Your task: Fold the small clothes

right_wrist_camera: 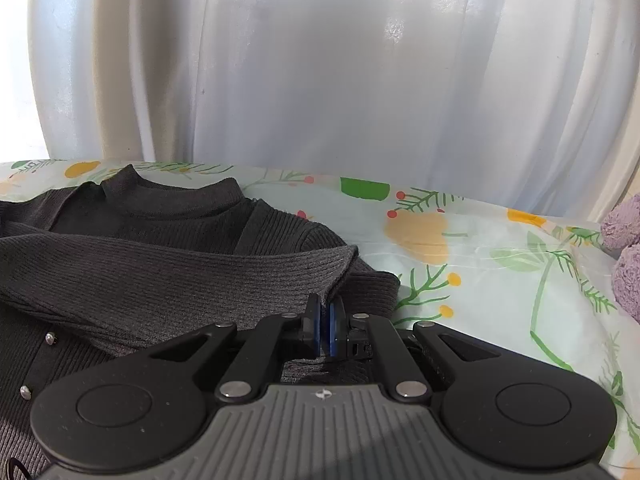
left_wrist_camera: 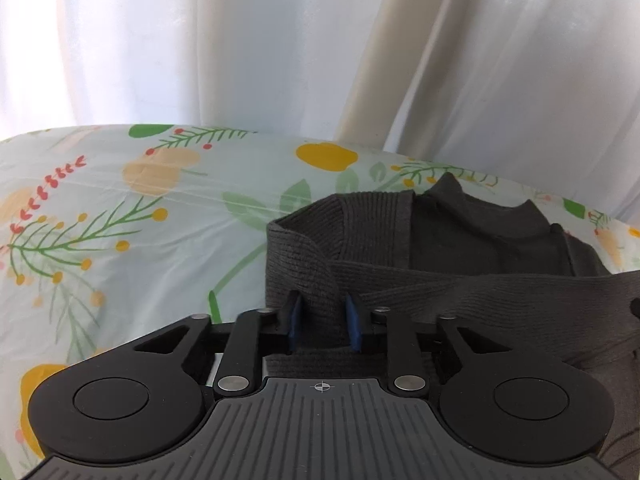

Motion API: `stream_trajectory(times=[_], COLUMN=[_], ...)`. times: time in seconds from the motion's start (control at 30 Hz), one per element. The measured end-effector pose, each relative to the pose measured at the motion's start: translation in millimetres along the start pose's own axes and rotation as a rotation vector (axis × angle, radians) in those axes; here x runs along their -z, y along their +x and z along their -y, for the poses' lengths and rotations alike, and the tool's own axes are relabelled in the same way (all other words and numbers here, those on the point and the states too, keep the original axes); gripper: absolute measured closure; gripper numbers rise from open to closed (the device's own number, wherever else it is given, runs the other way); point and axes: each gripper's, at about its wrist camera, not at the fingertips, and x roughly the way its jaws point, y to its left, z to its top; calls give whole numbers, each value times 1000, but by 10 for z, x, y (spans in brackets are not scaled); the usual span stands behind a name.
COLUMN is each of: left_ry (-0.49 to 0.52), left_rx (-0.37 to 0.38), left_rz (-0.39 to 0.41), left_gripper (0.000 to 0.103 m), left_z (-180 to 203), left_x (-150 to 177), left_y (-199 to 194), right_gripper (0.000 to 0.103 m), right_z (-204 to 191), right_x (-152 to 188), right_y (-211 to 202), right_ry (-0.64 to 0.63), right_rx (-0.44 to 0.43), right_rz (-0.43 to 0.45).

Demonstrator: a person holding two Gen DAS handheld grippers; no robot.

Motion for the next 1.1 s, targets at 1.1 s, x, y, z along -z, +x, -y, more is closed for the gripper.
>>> stream_trajectory(times=[1.1], left_ry=[-28], left_rx=[-4], left_rz=[54], left_gripper=[56], left_z=[-38], left_x=[147], left_y=[-225], right_gripper=[66], right_z=[624], right_x=[61], right_y=[-90], right_ry=[542], right_rx=[-194], right_rz=[3])
